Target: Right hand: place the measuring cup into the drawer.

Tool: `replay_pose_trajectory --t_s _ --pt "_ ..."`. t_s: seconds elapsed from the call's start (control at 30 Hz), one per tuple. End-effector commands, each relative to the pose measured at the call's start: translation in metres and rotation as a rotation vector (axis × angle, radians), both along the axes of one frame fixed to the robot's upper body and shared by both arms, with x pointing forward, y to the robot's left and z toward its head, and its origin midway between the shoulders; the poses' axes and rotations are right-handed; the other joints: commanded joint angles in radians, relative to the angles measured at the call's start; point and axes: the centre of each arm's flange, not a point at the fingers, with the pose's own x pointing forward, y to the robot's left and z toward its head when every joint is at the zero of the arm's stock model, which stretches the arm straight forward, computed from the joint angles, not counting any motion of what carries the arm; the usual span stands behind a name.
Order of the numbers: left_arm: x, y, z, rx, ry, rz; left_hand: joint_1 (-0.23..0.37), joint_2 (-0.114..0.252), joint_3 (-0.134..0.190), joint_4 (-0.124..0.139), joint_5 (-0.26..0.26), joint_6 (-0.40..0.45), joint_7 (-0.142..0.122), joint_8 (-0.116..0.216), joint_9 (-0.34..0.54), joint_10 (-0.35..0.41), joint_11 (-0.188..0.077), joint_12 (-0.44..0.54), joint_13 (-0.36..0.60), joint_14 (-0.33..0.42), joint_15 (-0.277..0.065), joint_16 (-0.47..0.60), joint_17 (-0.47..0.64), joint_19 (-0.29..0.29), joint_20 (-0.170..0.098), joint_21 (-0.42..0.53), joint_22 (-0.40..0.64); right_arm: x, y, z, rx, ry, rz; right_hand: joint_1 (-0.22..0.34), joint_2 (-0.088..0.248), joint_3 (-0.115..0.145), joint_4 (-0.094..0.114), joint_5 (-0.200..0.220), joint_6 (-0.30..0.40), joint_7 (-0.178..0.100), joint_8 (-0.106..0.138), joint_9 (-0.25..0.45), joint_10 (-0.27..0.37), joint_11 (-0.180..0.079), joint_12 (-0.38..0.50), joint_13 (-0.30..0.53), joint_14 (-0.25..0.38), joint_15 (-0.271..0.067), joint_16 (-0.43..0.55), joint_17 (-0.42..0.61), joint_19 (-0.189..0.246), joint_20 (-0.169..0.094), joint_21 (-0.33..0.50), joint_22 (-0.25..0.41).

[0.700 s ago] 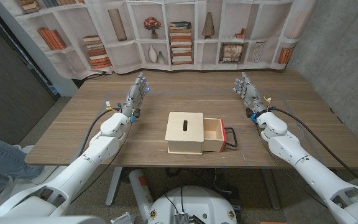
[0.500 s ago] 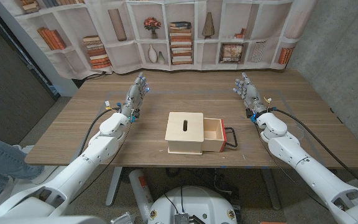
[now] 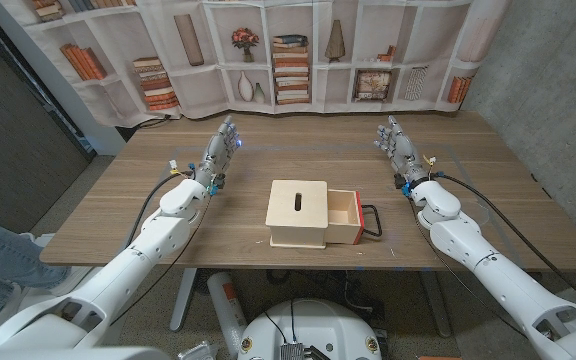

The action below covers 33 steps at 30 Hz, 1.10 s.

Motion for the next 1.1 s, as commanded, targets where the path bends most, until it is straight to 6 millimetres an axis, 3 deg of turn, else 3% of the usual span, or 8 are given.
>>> replay_pose_trajectory --t_s 0.03,1.1 --pt "0.005 -0.004 0.004 0.022 0.017 -0.002 0.008 0.002 0.004 -0.006 0.005 -0.008 0.006 -0.004 0.004 -0.009 0.003 0.005 0.001 -0.064 0.004 0.002 0.005 -0.102 -0.02 -0.004 0.002 -0.002 0.005 0.013 0.003 -0.026 0.001 0.01 0.005 0.004 -0.005 0.004 0.008 -0.008 0.002 0.0 0.01 0.003 0.009 0.003 0.006 0.0 0.006 0.003 0.01 -0.025 -0.005 0.004" --pt "0.012 -0.006 -0.004 0.028 0.046 -0.01 0.03 0.016 0.007 -0.019 0.009 -0.01 0.003 -0.011 0.004 -0.013 0.001 0.006 -0.006 -0.071 0.006 0.001 0.004 -0.11 -0.009 -0.025 0.003 -0.028 -0.004 0.028 -0.025 -0.073 -0.002 0.046 0.022 0.016 -0.027 0.0 0.02 -0.01 0.002 -0.005 0.033 -0.003 0.013 0.002 0.034 -0.003 0.008 0.001 0.038 -0.025 -0.02 0.004"
